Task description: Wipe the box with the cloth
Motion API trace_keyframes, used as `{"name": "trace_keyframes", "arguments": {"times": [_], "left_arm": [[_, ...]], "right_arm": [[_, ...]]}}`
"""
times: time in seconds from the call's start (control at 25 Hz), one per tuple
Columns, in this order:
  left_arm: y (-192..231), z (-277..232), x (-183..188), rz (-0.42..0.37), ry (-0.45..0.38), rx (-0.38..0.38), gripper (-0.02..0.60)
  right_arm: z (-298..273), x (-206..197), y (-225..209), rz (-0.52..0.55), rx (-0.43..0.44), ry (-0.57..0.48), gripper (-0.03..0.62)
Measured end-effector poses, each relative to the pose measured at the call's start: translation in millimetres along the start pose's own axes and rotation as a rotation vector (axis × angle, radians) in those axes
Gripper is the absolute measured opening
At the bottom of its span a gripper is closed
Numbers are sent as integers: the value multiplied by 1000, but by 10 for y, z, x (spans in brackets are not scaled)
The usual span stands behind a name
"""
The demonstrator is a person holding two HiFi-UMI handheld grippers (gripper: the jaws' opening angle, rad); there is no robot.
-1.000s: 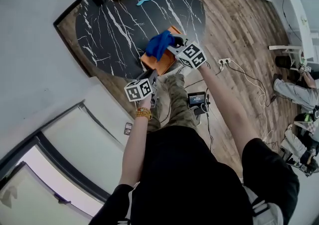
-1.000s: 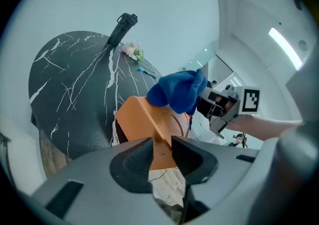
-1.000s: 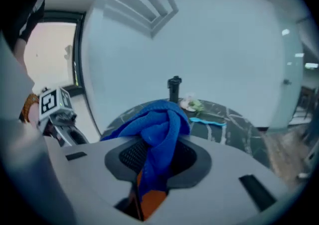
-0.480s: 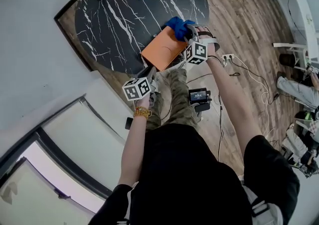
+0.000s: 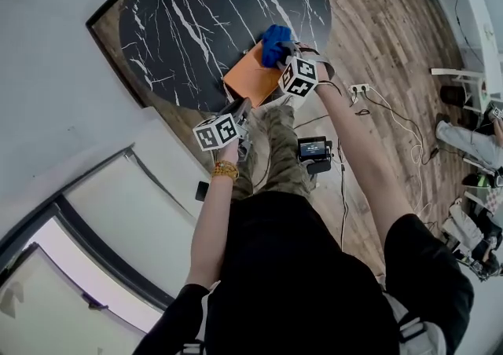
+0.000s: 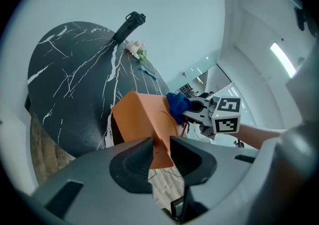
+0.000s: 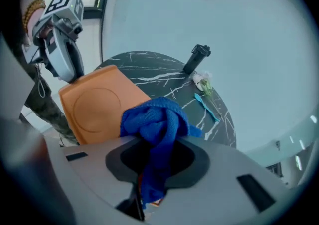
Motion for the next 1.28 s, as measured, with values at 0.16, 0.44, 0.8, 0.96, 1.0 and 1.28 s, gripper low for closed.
{"name": "trace_keyframes", "arguments": {"times": [0.16,0.44,0.8,0.96,1.0,1.28], "left_arm": [[6,-31,-31,8,12,5,106],[63,-37,-74,80,3,-37,112],[211,222,24,161,-32,-35,112],[251,270,114,177,-55,-20,112],[238,259,131,171,-53,-22,112],[160,129,90,143,-18,-38,112]], "right_arm": [[17,138,120,-12,53,8,77],[76,373,476,66,120,-38,75],[133,703,931,75,296,-127,75],[327,613,955,-30,523,-209,75],[388,564,957,-60,576,-236,77],[860,-43,378,-419,435,-460,78]]}}
Point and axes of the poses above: the fingertips, and each gripper's own axes: z backward along the fingers, y to its left, x out of its top, the point moved 10 cm from there along z, backward along the fingers, and after that the axes turned 2 degrees about -y, right-handed, at the moved point
